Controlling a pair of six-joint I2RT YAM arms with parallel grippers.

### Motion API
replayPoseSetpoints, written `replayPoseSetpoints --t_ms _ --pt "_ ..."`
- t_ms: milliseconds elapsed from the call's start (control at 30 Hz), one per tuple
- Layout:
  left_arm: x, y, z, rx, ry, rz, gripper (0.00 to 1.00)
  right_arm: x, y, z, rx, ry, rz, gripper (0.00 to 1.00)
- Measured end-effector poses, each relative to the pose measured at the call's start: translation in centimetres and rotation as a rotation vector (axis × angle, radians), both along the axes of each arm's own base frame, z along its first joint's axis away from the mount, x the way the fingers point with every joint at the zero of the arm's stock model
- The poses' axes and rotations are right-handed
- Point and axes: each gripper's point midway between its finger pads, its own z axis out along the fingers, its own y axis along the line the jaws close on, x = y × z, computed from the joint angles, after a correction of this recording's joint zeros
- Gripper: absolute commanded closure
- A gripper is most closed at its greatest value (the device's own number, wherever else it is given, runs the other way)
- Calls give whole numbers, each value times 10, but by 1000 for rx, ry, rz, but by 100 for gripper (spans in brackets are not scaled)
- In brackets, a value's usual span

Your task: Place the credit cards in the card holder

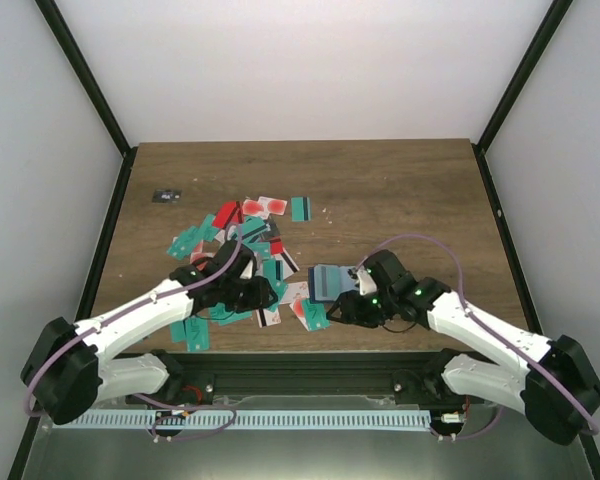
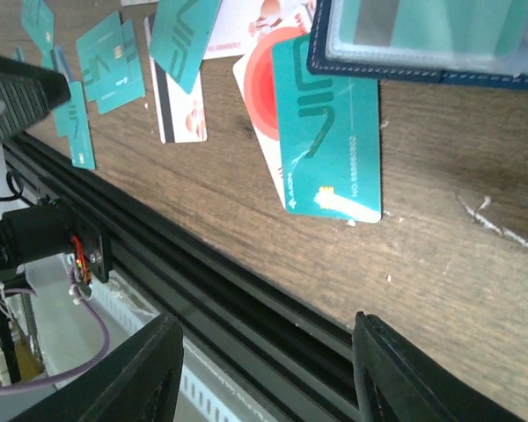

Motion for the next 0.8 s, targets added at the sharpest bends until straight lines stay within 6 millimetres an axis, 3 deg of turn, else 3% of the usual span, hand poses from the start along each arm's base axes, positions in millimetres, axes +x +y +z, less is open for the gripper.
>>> replayPoseSetpoints --t_ms 233,400,800 --pt "-12 -11 -17 -9 44 19 57 12 3 -23 -52 -5 3 45" --pt "-6 -19 -22 -23 42 37 59 21 4 -44 -112 14 2 47" --pt "-1 -38 -47 -52 82 2 64 38 19 -66 -116 24 -3 49"
